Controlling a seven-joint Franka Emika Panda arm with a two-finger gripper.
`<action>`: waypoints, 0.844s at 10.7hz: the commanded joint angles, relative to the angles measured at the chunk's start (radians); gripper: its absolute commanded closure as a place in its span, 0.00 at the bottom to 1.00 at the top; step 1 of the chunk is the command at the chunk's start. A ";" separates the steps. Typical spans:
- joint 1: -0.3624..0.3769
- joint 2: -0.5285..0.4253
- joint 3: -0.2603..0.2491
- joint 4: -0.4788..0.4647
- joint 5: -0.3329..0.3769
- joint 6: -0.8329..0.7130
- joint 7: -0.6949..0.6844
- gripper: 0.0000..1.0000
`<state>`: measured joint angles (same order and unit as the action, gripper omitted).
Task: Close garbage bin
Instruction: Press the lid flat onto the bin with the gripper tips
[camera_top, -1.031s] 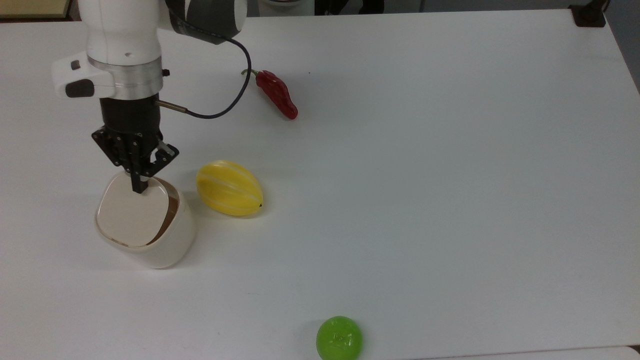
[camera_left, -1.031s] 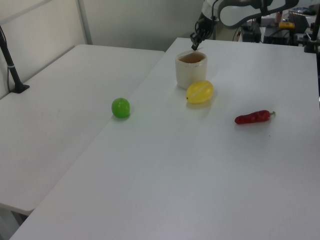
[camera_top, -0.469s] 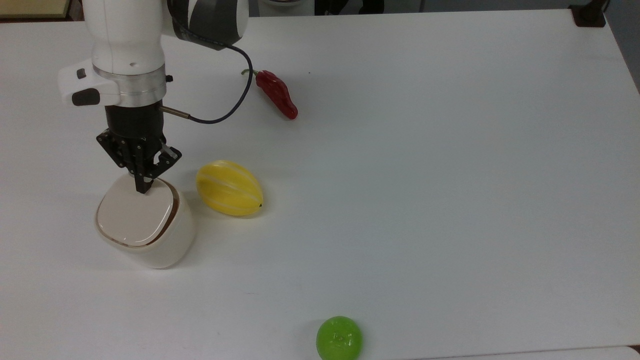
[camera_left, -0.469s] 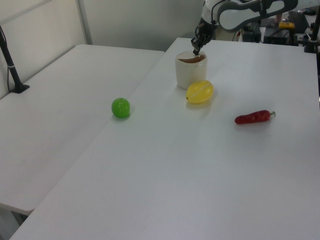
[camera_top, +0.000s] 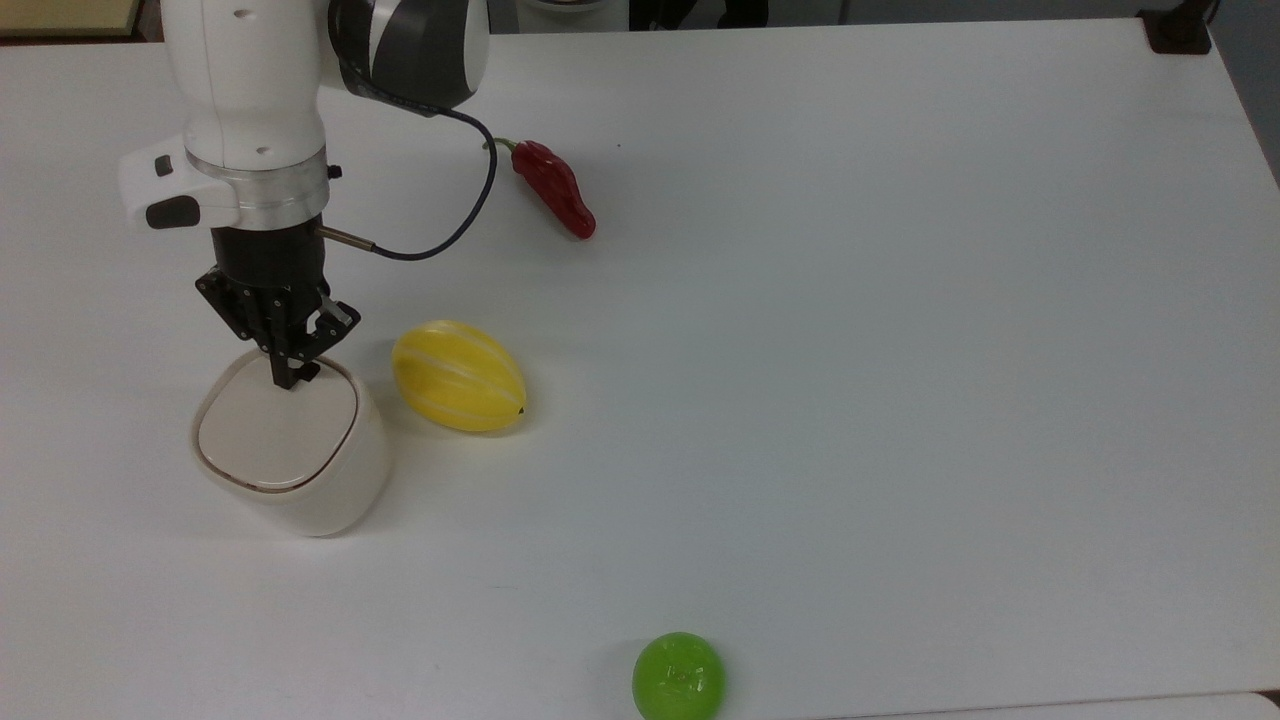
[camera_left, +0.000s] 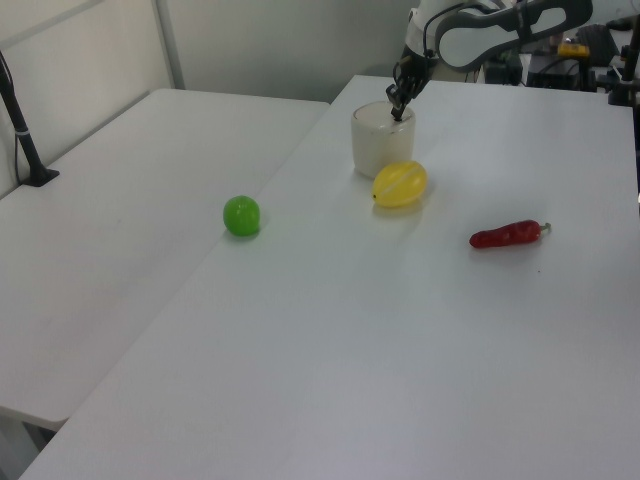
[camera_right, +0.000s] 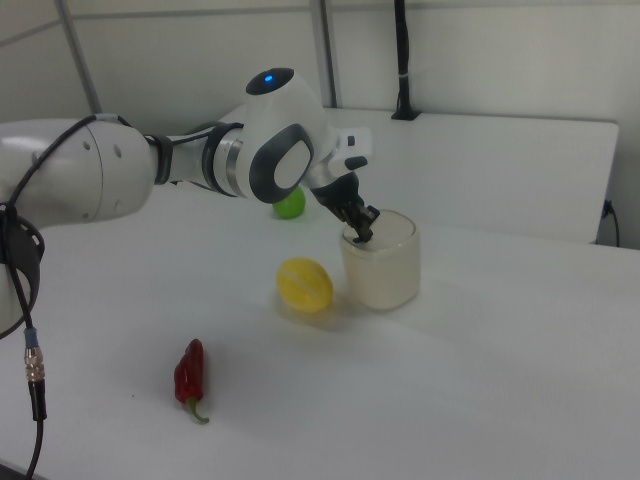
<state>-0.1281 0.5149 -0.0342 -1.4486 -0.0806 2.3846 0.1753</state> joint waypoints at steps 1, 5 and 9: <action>0.013 0.005 -0.006 -0.041 -0.010 -0.013 0.001 1.00; 0.010 0.017 -0.006 -0.041 -0.010 -0.010 0.001 1.00; 0.013 0.004 -0.006 -0.029 -0.004 -0.011 0.004 1.00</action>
<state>-0.1279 0.5154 -0.0342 -1.4500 -0.0808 2.3846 0.1753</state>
